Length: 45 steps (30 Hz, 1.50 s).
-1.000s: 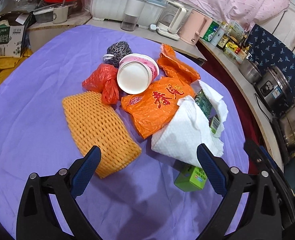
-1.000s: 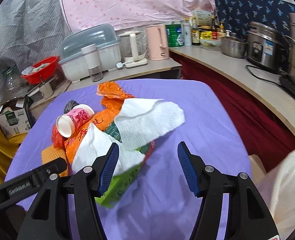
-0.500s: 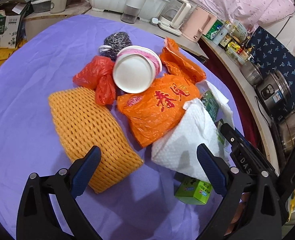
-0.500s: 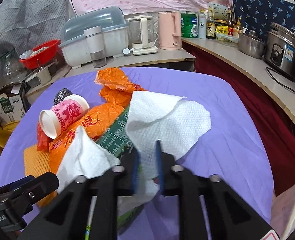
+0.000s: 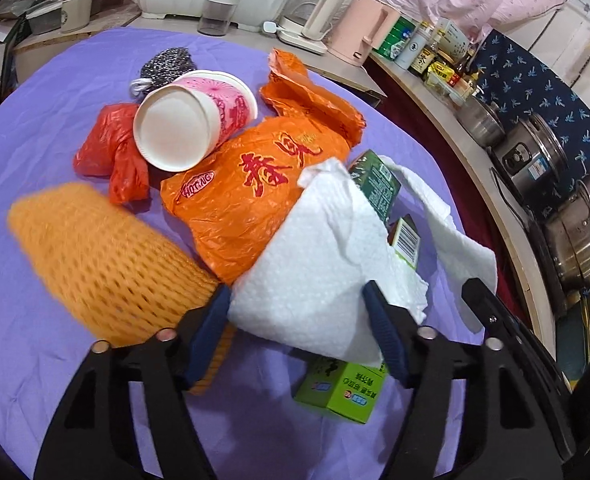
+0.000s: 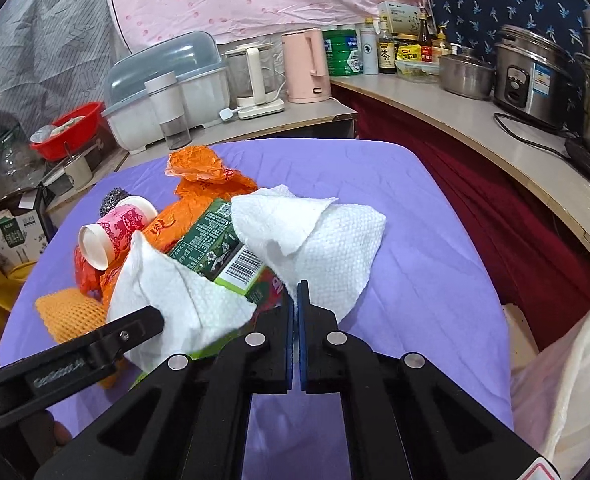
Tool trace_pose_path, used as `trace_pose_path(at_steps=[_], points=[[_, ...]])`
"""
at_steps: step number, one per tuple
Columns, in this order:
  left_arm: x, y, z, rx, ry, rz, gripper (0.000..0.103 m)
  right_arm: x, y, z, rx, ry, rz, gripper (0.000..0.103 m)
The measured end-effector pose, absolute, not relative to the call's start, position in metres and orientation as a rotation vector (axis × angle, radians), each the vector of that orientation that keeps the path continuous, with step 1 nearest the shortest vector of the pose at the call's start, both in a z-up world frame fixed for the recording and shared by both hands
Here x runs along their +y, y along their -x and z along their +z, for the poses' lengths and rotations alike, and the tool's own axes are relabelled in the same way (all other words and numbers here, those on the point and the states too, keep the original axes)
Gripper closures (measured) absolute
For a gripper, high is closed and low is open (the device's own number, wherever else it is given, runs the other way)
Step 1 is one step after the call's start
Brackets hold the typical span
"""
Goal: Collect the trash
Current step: 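Grasp a white tissue with the right tool while the left tool grasps another tissue, then carry both tissues over the bin and open both tools to drop them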
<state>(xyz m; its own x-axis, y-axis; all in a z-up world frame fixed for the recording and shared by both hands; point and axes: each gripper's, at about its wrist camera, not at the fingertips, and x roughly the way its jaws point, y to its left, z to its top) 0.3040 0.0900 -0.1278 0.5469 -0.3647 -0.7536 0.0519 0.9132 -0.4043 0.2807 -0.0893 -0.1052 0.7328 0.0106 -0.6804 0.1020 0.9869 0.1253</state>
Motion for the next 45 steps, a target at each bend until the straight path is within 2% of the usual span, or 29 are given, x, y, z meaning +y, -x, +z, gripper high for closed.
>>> trace_pose_path(at_steps=[2, 5, 7, 28, 36, 45], points=[[0.087, -0.301, -0.124, 0.952, 0.347, -0.273, 0.063, -0.09, -0.274, -0.103, 0.741, -0.156, -0.058, 0.101], [0.083, -0.296, -0.117, 0.935, 0.321, -0.281, 0.081, -0.093, -0.265, -0.098, 0.728, -0.162, -0.061, 0.101], [0.081, -0.292, -0.113, 0.926, 0.315, -0.294, 0.088, -0.095, -0.258, -0.093, 0.718, -0.17, -0.061, 0.101], [0.046, -0.204, -0.027, 0.778, 0.263, -0.412, 0.091, -0.148, -0.14, -0.016, 0.528, -0.242, -0.148, 0.101], [-0.005, -0.157, -0.001, 0.747, 0.194, -0.519, 0.091, -0.193, -0.079, 0.007, 0.459, -0.263, -0.238, 0.101], [-0.087, -0.113, 0.003, 0.762, 0.087, -0.668, 0.091, -0.262, -0.018, 0.014, 0.42, -0.296, -0.388, 0.101]])
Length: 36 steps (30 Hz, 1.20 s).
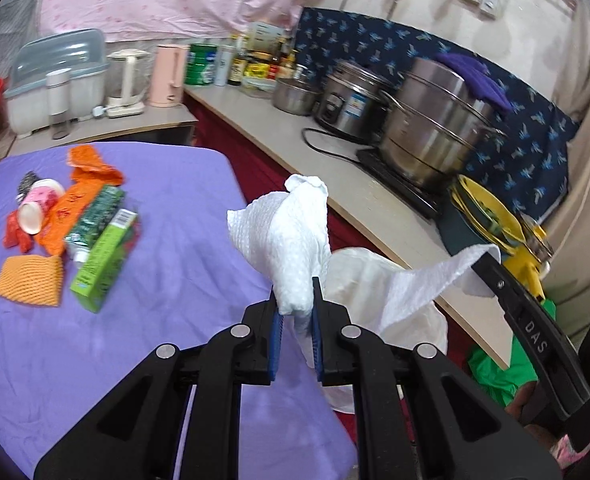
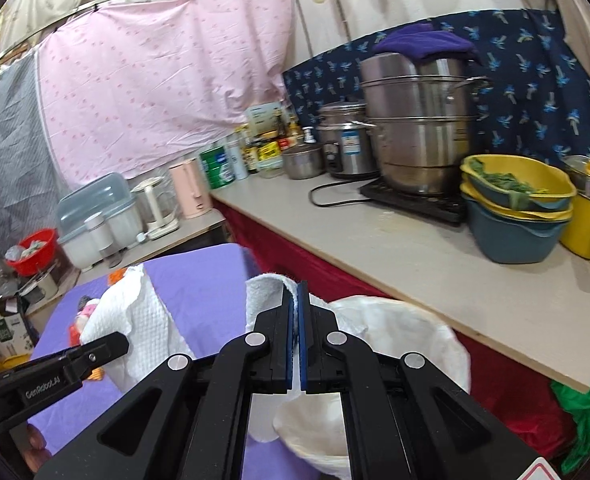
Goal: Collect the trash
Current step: 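Carry both tissues over the bin and open both tools to drop them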
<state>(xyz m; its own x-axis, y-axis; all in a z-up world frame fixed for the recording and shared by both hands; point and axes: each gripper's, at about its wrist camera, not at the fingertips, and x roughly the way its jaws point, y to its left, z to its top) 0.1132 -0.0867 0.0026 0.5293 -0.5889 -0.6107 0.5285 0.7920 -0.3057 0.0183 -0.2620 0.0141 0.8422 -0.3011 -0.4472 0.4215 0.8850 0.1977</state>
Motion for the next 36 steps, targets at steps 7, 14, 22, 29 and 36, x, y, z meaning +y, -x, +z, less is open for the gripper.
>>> trace_pose_path(at_steps=[7, 14, 22, 29, 36], points=[[-0.141, -0.099, -0.011, 0.797, 0.015, -0.738, 0.091, -0.308, -0.003, 0.0, 0.453, -0.326, -0.463, 0.101], [-0.184, -0.096, -0.034, 0.827, -0.064, -0.779, 0.091, -0.331, -0.007, -0.021, 0.499, -0.347, -0.485, 0.101], [-0.21, -0.099, -0.059, 0.872, -0.135, -0.782, 0.09, -0.342, -0.013, -0.04, 0.537, -0.364, -0.495, 0.101], [-0.22, -0.102, -0.072, 0.893, -0.157, -0.778, 0.089, -0.342, -0.017, -0.047, 0.554, -0.362, -0.495, 0.101], [-0.215, -0.105, -0.07, 0.878, -0.145, -0.747, 0.056, -0.342, -0.019, -0.046, 0.55, -0.353, -0.502, 0.096]])
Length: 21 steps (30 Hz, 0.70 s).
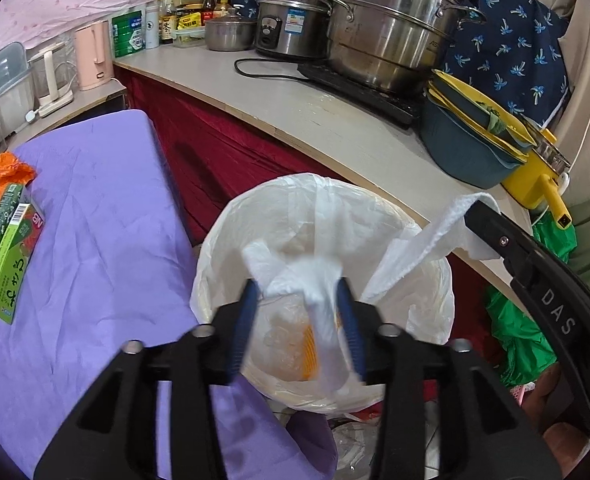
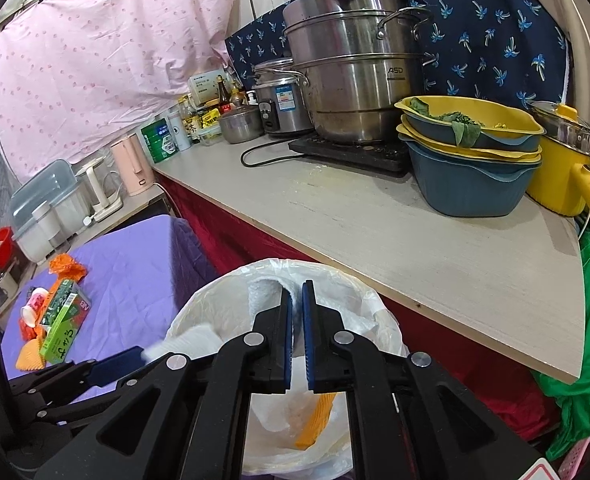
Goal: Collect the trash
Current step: 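Carry both tissues over the bin and open both tools to drop them, then return both open tools to the table trash pile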
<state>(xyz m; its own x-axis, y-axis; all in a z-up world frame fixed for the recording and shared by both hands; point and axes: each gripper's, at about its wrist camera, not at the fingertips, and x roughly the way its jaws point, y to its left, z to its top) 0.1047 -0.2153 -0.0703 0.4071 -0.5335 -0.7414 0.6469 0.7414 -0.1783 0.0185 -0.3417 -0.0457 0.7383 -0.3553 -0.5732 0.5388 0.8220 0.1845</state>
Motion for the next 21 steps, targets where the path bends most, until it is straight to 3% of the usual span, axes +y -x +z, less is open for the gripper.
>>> trace_pose_path(at_steps=[2, 6, 12, 21], points=[[-0.213, -0.105, -0.067, 0.864, -0.137, -0.734, 0.044, -0.341, -0.019, -0.044, 0.546, -0.349, -0.504, 0.092], [-0.205, -0.108, -0.06, 0.845, -0.125, -0.715, 0.038, -0.339, -0.018, -0.036, 0.518, -0.332, -0.523, 0.072], [-0.187, -0.114, -0.05, 0.829, -0.087, -0.688, 0.035, -0.336, -0.019, -0.026, 0.498, -0.33, -0.516, 0.071], [-0.15, -0.124, -0.035, 0.798, -0.027, -0.611, 0.022, -0.311, -0.024, -0.012, 0.481, -0.297, -0.475, 0.059]])
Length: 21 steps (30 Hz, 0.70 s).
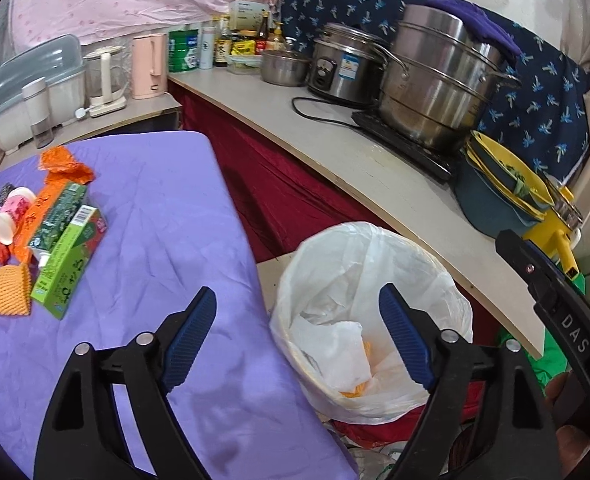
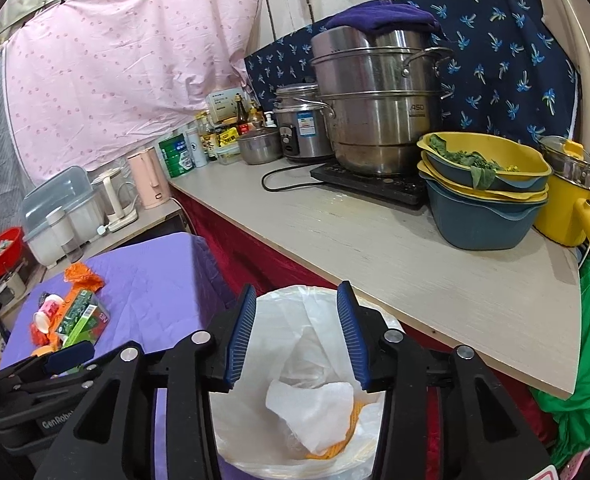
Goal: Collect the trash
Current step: 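Return both open tools to the table trash pile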
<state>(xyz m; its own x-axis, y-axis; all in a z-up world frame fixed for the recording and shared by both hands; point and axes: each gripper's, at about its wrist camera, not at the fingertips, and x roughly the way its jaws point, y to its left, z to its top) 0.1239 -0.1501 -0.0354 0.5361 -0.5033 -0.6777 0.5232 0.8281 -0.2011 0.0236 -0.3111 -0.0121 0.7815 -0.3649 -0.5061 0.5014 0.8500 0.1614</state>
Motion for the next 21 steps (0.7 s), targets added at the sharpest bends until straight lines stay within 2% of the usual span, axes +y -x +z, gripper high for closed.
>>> trace_pose_path(at_steps=[5, 21], points=[[-0.121, -0.133, -0.03, 0.792, 0.012, -0.547, 0.016, -0.294, -0.028, -0.007, 0.472, -0.278, -0.455, 0.051], [0.01, -0.17, -0.032, 0.795, 0.117, -0.264, 0.012, -0.217, -0.064, -0.007, 0.505, -0.217, -0.326, 0.045]])
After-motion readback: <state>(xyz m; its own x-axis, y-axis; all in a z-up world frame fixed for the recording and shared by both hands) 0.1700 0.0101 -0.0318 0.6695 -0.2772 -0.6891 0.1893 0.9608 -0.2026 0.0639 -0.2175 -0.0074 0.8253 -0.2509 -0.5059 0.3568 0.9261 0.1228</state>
